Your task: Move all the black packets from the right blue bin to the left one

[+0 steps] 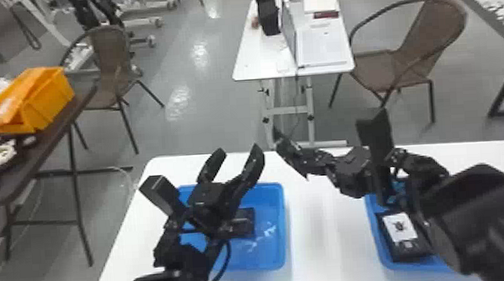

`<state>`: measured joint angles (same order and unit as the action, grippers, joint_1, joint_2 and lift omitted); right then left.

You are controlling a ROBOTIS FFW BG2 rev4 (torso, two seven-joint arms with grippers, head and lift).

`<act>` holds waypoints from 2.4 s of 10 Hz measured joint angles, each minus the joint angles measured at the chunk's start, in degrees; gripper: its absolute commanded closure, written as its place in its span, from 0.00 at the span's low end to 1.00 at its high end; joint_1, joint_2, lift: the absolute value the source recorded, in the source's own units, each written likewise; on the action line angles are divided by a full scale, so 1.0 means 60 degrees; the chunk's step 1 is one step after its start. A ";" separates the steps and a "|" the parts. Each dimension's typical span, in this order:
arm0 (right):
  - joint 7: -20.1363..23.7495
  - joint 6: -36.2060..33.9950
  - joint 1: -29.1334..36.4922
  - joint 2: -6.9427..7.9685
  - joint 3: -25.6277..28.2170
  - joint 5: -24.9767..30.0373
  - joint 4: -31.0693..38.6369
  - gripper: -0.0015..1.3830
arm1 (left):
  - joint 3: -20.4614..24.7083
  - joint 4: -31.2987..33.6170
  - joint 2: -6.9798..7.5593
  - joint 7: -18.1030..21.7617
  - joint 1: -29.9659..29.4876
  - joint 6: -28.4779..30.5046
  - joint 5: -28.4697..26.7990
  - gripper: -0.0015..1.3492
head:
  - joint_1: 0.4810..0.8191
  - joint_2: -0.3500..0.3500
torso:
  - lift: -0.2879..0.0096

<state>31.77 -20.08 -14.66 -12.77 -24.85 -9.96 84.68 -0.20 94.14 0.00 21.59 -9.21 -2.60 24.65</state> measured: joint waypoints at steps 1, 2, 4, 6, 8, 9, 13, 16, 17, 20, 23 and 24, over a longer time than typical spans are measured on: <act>-0.0010 0.0107 -0.0266 -0.0079 -0.0516 -0.0161 -0.0226 0.86 | -0.0057 0.0034 0.0000 0.0146 0.0191 0.0328 0.0014 0.12 | 0.63 0.74 | 0.97; -0.0027 0.0179 -0.0453 -0.0131 -0.0942 -0.0318 -0.0407 0.86 | -0.0079 0.0089 0.0000 0.0209 0.0303 0.0673 0.0005 0.12 | 0.63 0.75 | 0.97; -0.0056 0.0286 -0.0705 -0.0206 -0.1446 -0.0565 -0.0638 0.86 | -0.0045 0.0362 0.0000 0.0229 0.0386 0.1599 -0.0073 0.12 | 0.63 0.76 | 0.97; -0.0080 0.0313 -0.0854 -0.0253 -0.1646 -0.0640 -0.0695 0.86 | -0.0026 0.0692 0.0142 0.0298 0.0532 0.2748 -0.0347 0.12 | 0.63 0.75 | 0.97; -0.0139 0.0325 -0.0989 -0.0294 -0.1822 -0.0710 -0.0724 0.86 | 0.0065 0.0929 0.0197 0.0290 0.0557 0.3392 -0.0638 0.12 | 0.63 0.76 | 0.97; -0.0175 0.0360 -0.1065 -0.0307 -0.1925 -0.0772 -0.0770 0.86 | 0.0131 0.1072 0.0174 0.0283 0.0567 0.3857 -0.0863 0.12 | 0.63 0.76 | 0.97; -0.0229 0.0522 -0.1311 -0.0347 -0.2272 -0.0947 -0.0891 0.86 | 0.0107 0.1199 0.0228 0.0478 0.0784 0.5017 -0.1199 0.42 | 0.63 0.76 | 0.97; -0.0214 0.0629 -0.1309 -0.0342 -0.2290 -0.0944 -0.0880 0.86 | 0.0286 0.1195 0.0044 0.0137 0.0552 0.4452 -0.1150 0.91 | 0.63 0.78 | 0.97; -0.0223 0.0645 -0.1297 -0.0334 -0.2289 -0.0935 -0.0874 0.86 | 0.0377 0.1191 0.0009 0.0144 0.0477 0.4335 -0.1015 0.91 | 0.63 0.79 | 0.97; -0.0226 0.0701 -0.1277 -0.0316 -0.2288 -0.0930 -0.0873 0.86 | 0.0440 0.1192 0.0000 0.0163 0.0401 0.4102 -0.0929 0.91 | 0.63 0.80 | 0.97; -0.0121 0.1055 -0.1225 -0.0286 -0.2253 -0.0864 -0.0898 0.32 | 0.0487 0.1194 -0.0001 0.0167 0.0355 0.3833 -0.0901 0.91 | 0.63 0.81 | 0.97; 0.0004 0.1217 -0.1078 -0.0261 -0.2044 -0.0688 -0.0807 0.03 | 0.0554 0.1194 -0.0001 0.0167 0.0304 0.3627 -0.0929 0.91 | 0.63 0.82 | 0.97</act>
<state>31.80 -12.78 -21.13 -14.34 -37.11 -14.09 79.84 3.12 101.31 0.00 22.59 -7.38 19.16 19.08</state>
